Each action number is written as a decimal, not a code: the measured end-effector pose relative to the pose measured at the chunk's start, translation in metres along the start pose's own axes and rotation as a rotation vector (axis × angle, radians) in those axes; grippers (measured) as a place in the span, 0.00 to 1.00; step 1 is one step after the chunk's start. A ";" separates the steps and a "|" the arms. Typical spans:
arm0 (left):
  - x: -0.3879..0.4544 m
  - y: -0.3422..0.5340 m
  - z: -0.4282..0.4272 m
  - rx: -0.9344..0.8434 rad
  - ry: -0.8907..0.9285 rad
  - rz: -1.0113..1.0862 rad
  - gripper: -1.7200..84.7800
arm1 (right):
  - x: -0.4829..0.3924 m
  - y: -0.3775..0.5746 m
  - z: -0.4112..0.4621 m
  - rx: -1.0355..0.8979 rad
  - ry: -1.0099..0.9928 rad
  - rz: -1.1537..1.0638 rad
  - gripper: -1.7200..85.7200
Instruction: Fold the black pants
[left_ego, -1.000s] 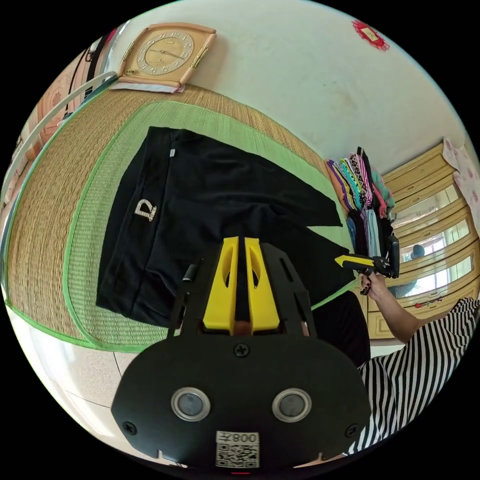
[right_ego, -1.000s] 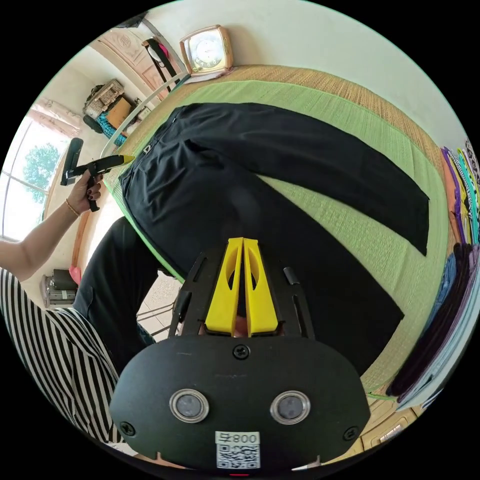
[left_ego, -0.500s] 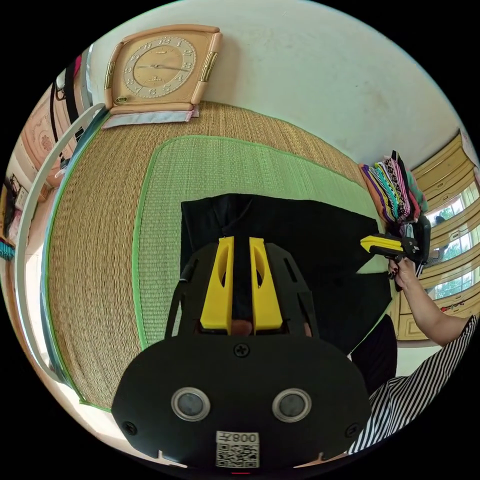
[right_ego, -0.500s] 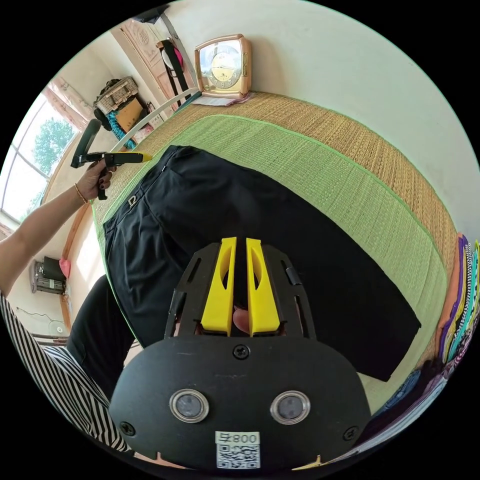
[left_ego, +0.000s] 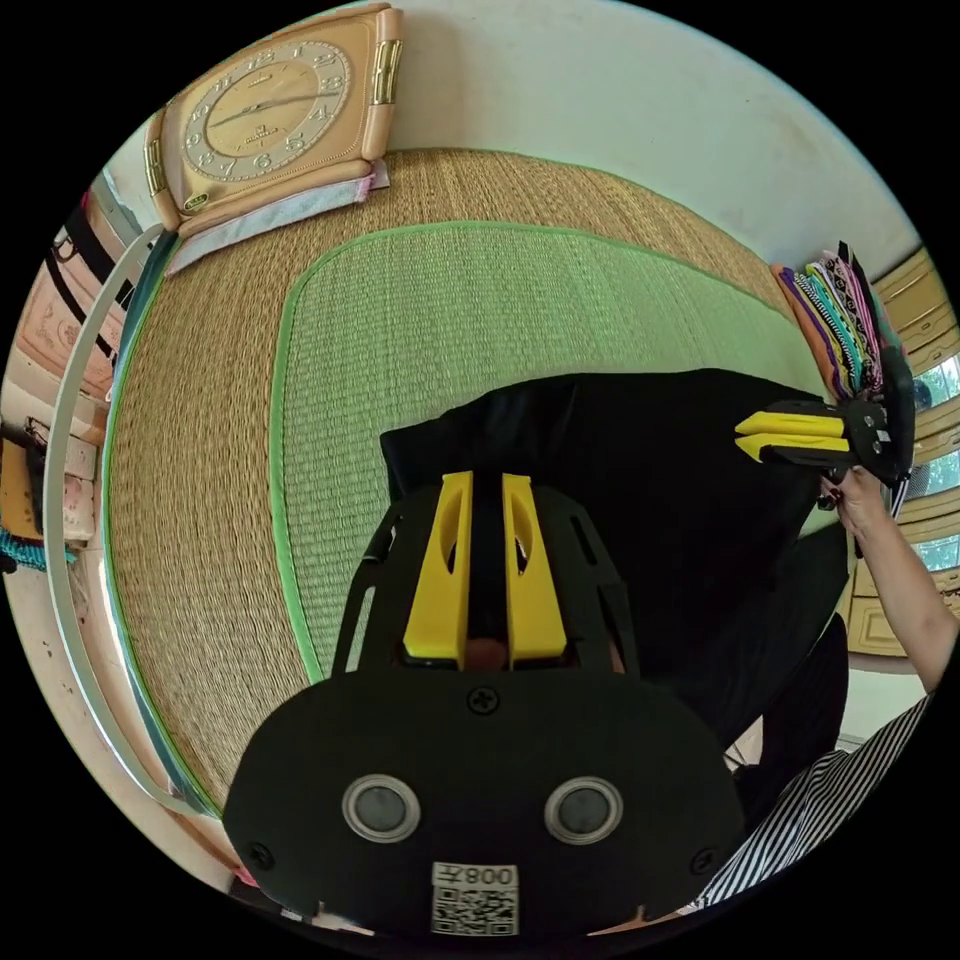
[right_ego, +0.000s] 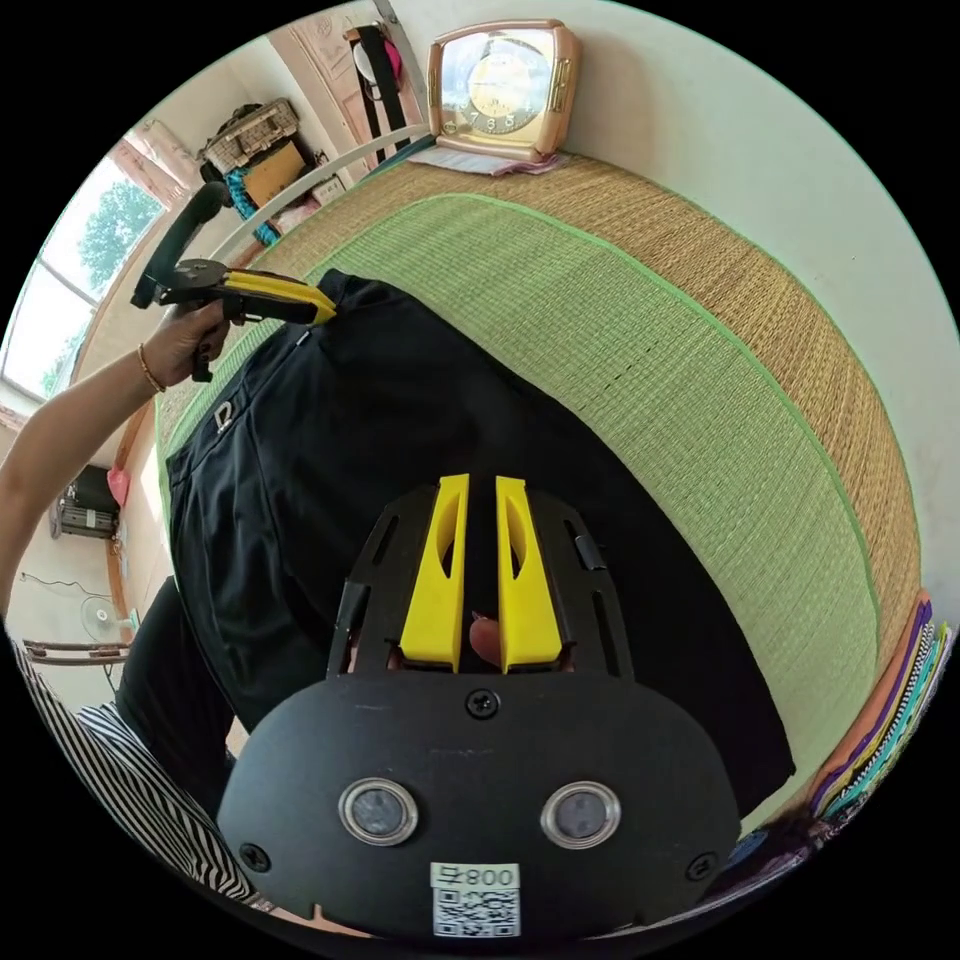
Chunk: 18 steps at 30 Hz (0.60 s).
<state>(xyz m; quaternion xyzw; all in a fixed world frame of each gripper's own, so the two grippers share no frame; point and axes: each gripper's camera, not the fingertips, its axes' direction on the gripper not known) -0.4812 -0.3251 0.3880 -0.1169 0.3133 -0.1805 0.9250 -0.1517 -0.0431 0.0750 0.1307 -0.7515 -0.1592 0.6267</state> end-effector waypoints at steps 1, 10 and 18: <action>0.001 -0.002 -0.003 0.007 0.018 -0.010 0.08 | 0.002 0.000 0.006 0.043 0.012 0.006 0.07; 0.027 -0.048 -0.040 0.031 0.003 0.109 0.11 | 0.027 -0.018 0.026 0.137 0.069 -0.008 0.09; 0.041 -0.100 -0.027 -0.142 -0.084 0.167 0.14 | 0.034 -0.053 0.091 -0.018 0.125 -0.119 0.12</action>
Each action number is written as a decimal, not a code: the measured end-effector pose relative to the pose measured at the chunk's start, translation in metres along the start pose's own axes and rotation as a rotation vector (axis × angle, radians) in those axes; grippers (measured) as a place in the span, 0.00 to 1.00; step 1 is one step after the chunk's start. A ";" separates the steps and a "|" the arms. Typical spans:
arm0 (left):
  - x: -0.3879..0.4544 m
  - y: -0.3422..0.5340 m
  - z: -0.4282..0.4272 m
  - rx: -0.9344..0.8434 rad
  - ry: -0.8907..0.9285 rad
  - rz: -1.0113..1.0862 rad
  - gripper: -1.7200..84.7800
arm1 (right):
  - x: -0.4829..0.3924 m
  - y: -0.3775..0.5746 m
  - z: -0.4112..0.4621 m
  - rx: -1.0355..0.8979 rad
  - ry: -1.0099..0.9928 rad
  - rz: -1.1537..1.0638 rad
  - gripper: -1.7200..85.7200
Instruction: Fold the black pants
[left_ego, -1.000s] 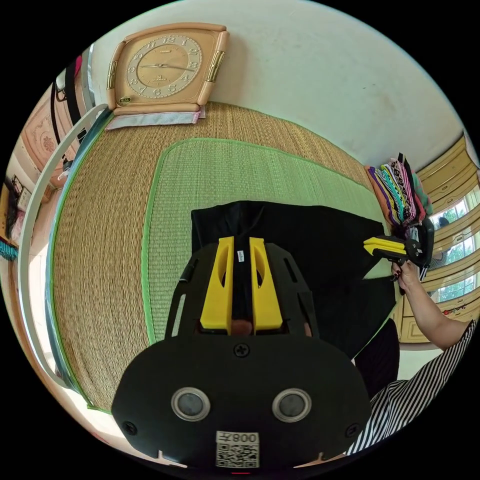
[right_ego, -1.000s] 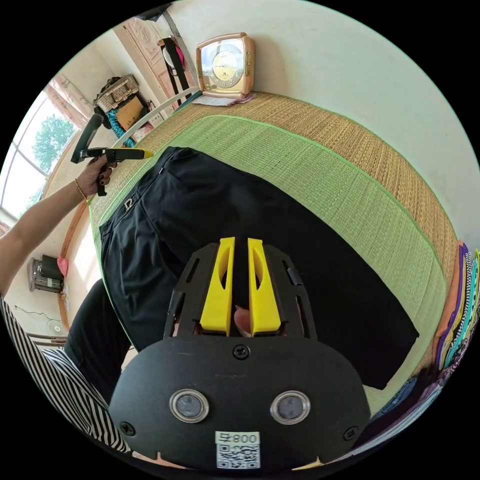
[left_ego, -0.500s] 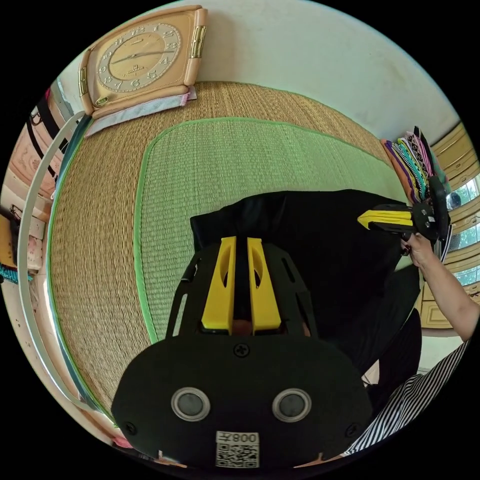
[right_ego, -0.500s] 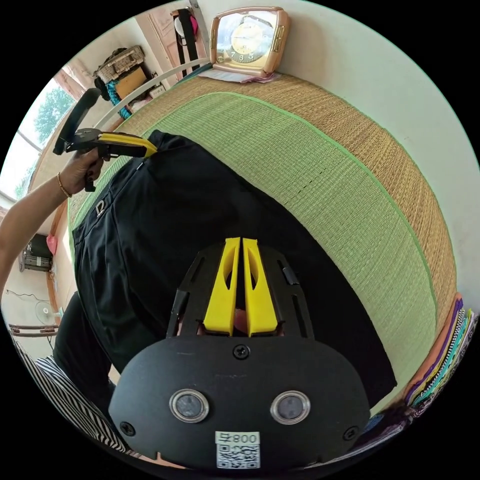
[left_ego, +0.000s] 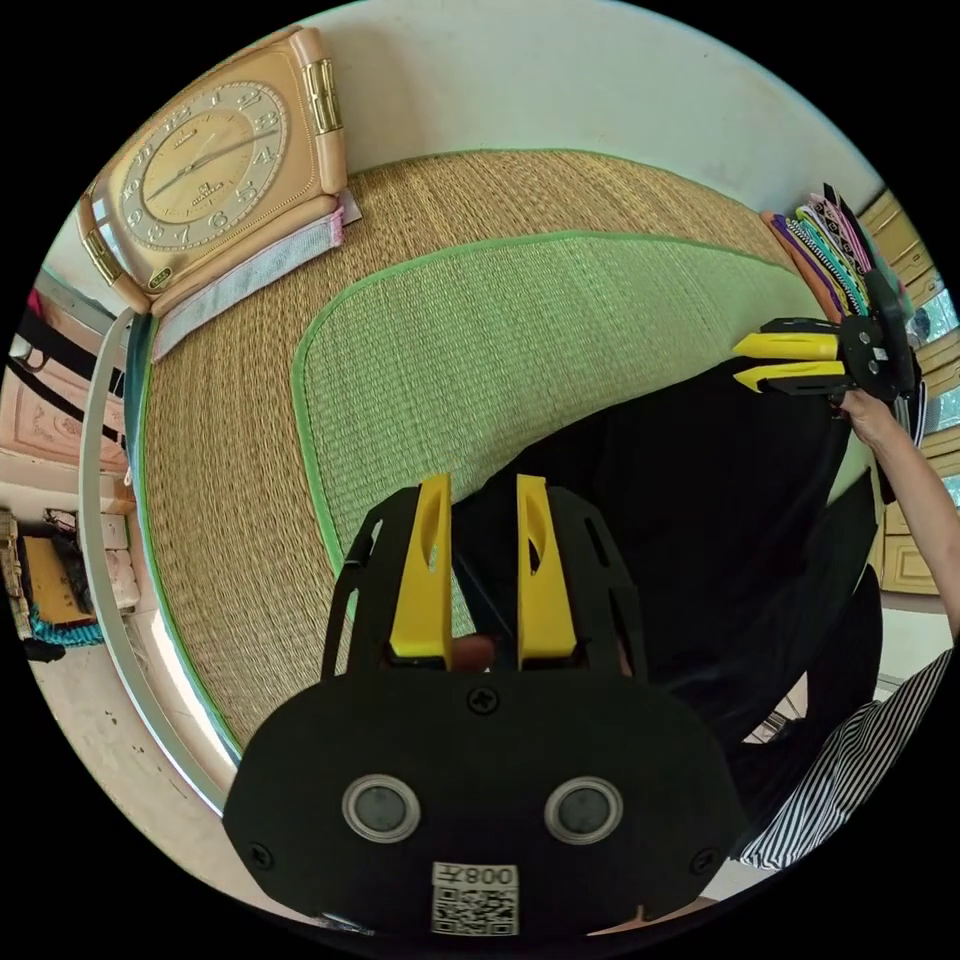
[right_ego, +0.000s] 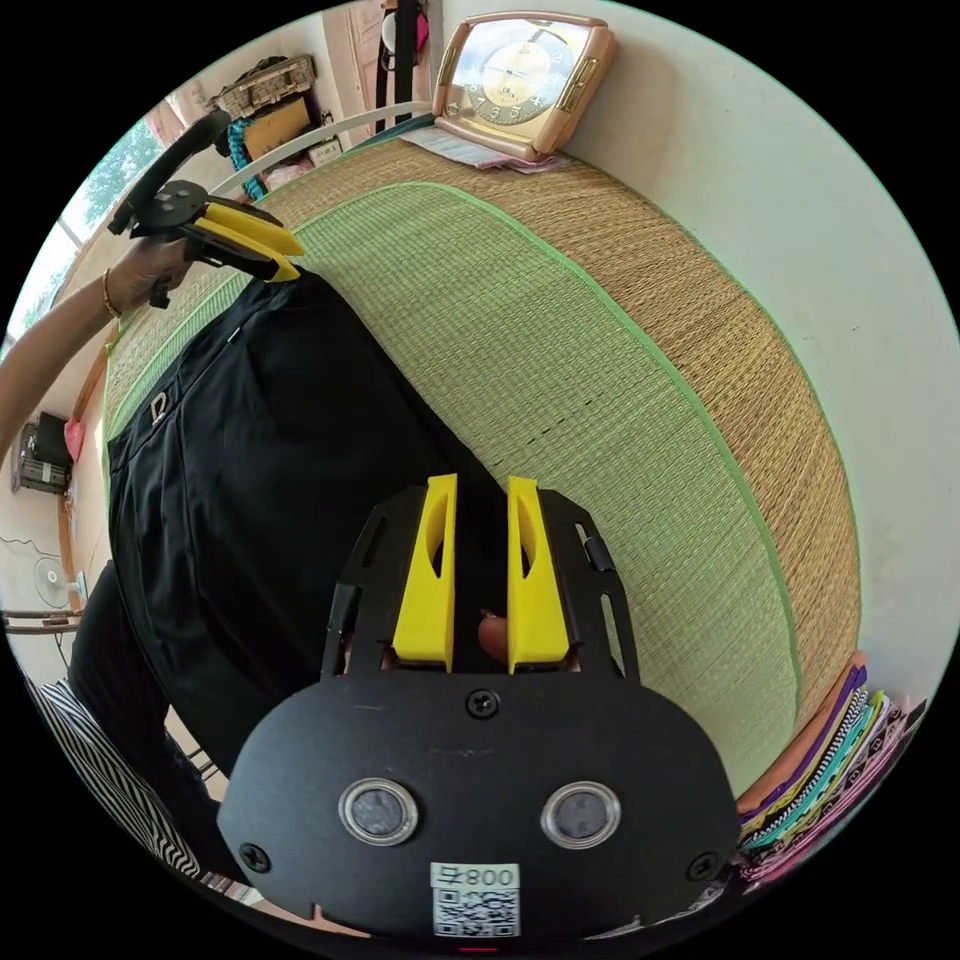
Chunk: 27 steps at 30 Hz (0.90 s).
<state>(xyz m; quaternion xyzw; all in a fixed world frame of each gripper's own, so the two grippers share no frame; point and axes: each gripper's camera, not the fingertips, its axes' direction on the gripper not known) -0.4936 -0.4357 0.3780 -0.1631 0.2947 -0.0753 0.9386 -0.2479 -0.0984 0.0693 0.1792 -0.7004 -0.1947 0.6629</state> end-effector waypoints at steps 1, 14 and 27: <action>0.000 -0.005 0.001 -0.017 0.007 -0.003 0.14 | 0.000 -0.002 0.004 0.007 -0.002 -0.003 0.12; 0.035 -0.030 -0.024 -0.018 0.025 0.041 0.08 | -0.010 -0.016 0.046 -0.019 -0.032 -0.002 0.04; 0.074 -0.023 -0.080 0.024 -0.008 0.076 0.04 | -0.021 -0.011 0.032 0.021 -0.044 0.073 0.02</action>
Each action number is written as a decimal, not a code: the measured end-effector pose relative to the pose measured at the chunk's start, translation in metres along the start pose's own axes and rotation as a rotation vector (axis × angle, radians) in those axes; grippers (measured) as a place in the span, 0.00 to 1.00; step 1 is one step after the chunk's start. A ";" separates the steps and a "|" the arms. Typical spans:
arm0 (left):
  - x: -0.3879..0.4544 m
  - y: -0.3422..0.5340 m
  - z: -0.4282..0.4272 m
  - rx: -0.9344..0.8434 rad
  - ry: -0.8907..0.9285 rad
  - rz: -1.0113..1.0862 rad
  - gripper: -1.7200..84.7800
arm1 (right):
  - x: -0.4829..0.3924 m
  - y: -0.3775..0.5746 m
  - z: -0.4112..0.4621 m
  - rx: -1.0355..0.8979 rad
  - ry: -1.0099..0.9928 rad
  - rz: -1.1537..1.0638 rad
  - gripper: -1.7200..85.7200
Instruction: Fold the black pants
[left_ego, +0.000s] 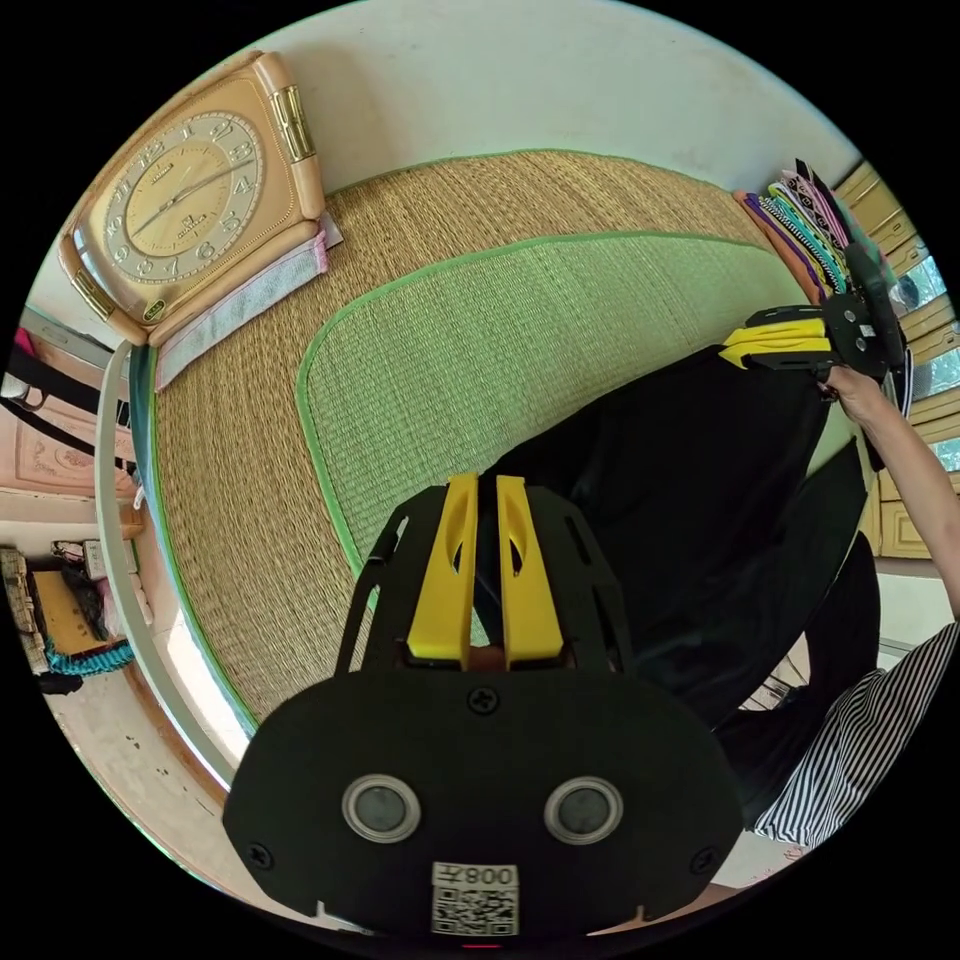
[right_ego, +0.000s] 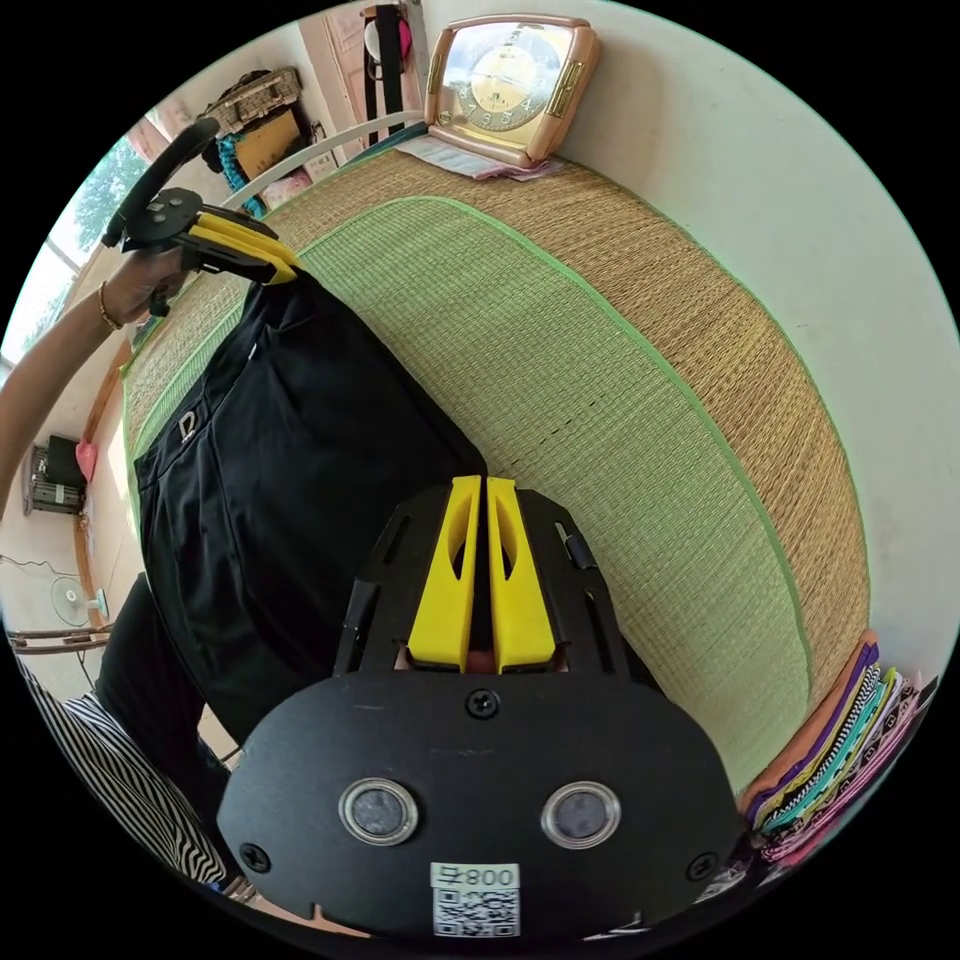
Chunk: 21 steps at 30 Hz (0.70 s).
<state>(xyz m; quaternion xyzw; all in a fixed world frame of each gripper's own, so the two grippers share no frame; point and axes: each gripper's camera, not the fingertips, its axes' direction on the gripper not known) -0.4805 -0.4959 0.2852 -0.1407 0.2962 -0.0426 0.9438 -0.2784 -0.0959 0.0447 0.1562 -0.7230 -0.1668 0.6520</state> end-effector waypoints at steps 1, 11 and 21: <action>0.005 0.002 -0.006 0.007 -0.005 0.003 0.04 | -0.003 0.002 -0.004 0.005 0.004 0.007 0.02; 0.043 0.041 -0.059 0.063 -0.009 0.011 0.04 | -0.036 0.027 -0.045 0.038 0.014 0.063 0.02; 0.083 0.101 -0.093 0.096 0.017 0.029 0.04 | -0.082 0.077 -0.084 0.066 -0.001 0.112 0.02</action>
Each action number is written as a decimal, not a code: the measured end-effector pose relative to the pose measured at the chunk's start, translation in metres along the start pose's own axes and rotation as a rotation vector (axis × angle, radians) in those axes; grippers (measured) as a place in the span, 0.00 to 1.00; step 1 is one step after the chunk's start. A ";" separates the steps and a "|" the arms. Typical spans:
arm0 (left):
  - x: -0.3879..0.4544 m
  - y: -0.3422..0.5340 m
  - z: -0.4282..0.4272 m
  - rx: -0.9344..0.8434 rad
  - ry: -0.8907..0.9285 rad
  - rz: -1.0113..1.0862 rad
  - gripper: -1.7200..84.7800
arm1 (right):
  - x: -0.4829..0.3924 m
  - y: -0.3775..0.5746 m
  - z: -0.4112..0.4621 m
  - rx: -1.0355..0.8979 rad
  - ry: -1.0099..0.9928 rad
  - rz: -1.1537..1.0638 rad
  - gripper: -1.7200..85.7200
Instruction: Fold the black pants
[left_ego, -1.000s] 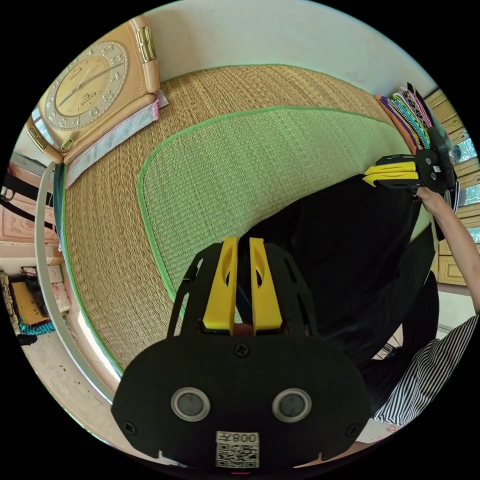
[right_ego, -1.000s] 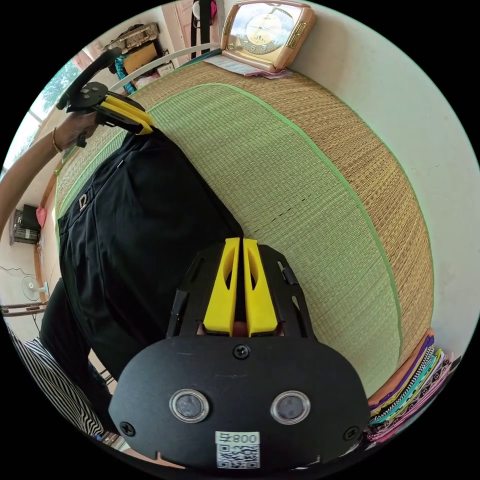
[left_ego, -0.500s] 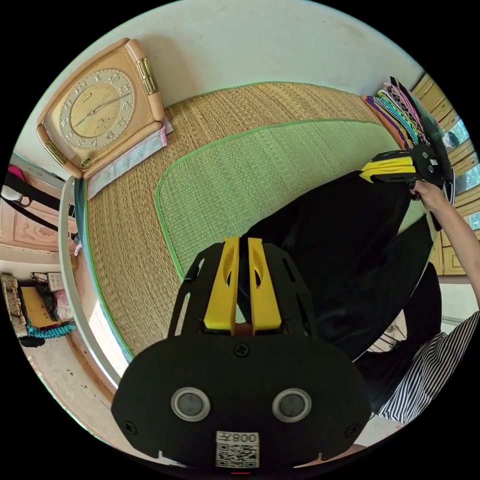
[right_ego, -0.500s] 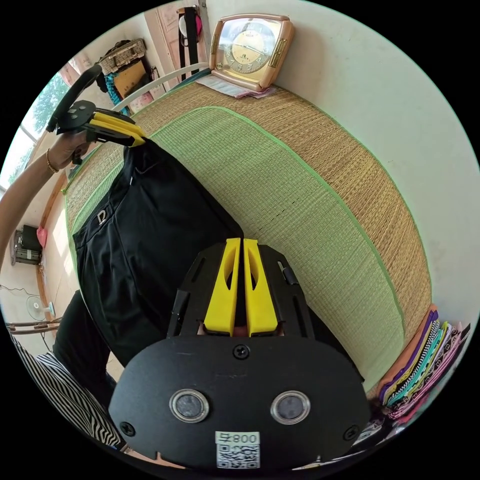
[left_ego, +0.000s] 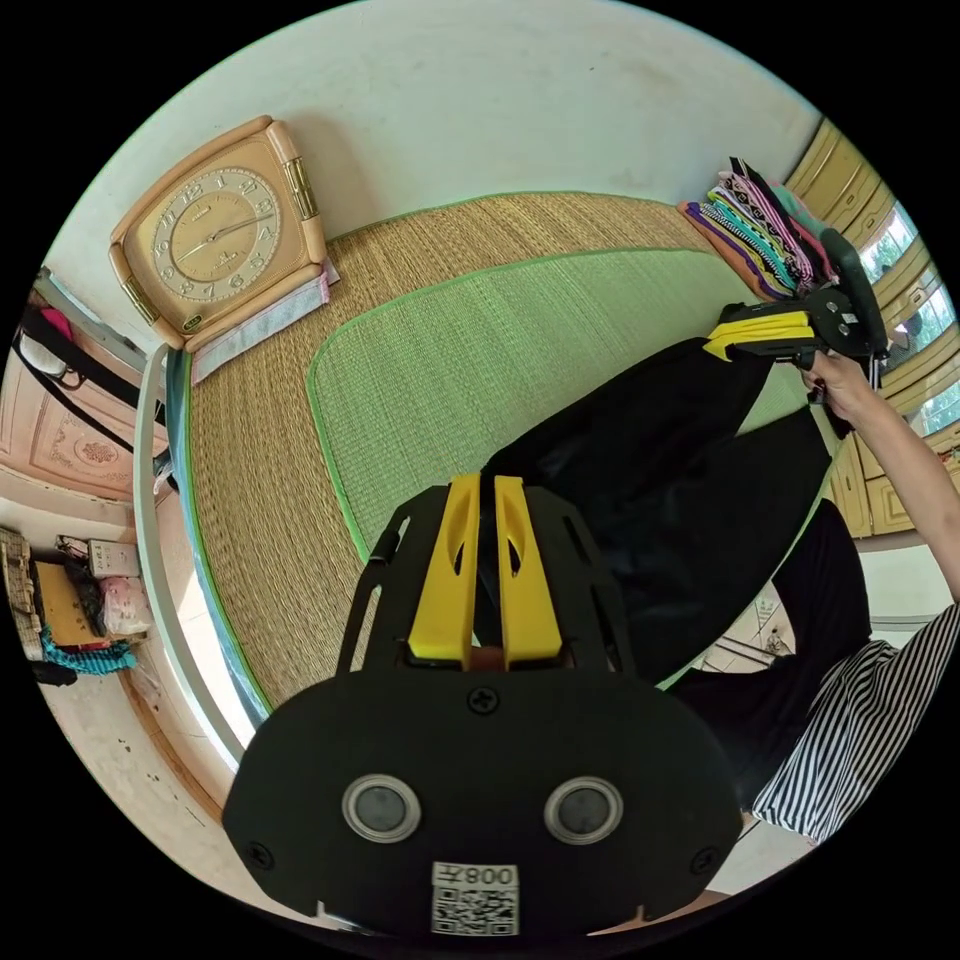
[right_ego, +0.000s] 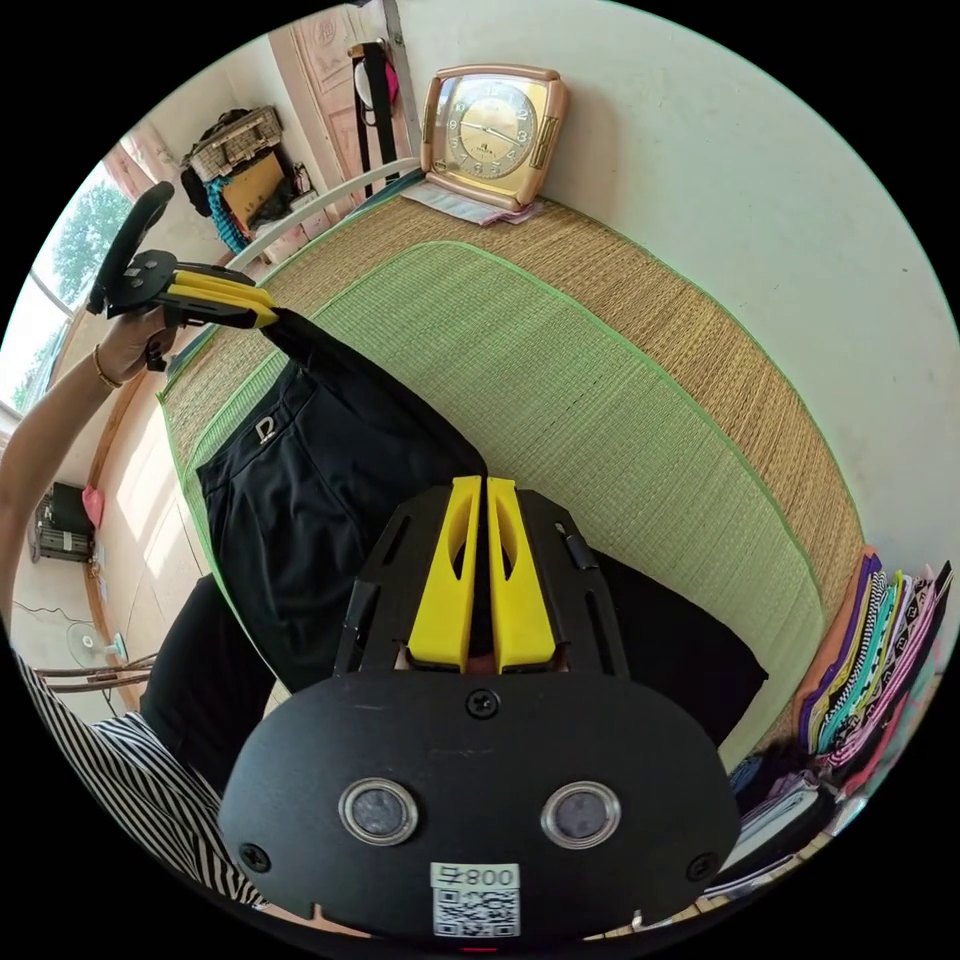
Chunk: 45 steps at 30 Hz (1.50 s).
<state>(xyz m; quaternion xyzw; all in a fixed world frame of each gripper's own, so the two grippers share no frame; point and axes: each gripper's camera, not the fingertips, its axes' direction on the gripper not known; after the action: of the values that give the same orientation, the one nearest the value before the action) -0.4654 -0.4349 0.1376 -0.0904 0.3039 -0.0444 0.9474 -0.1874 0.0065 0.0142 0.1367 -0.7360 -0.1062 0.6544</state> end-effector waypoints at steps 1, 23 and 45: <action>0.005 0.008 -0.004 0.000 0.000 0.004 0.04 | -0.006 0.008 -0.005 0.001 -0.004 0.003 0.02; 0.079 0.174 -0.018 -0.052 0.039 0.059 0.04 | -0.157 0.166 -0.055 -0.013 0.009 -0.153 0.02; 0.084 0.248 0.047 -0.211 0.011 0.089 0.04 | -0.196 0.256 -0.009 -0.170 -0.104 -0.190 0.03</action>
<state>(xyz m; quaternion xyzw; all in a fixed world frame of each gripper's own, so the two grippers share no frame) -0.3626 -0.1971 0.0780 -0.1758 0.3160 0.0292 0.9319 -0.1738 0.3141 -0.0819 0.1443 -0.7411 -0.2367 0.6115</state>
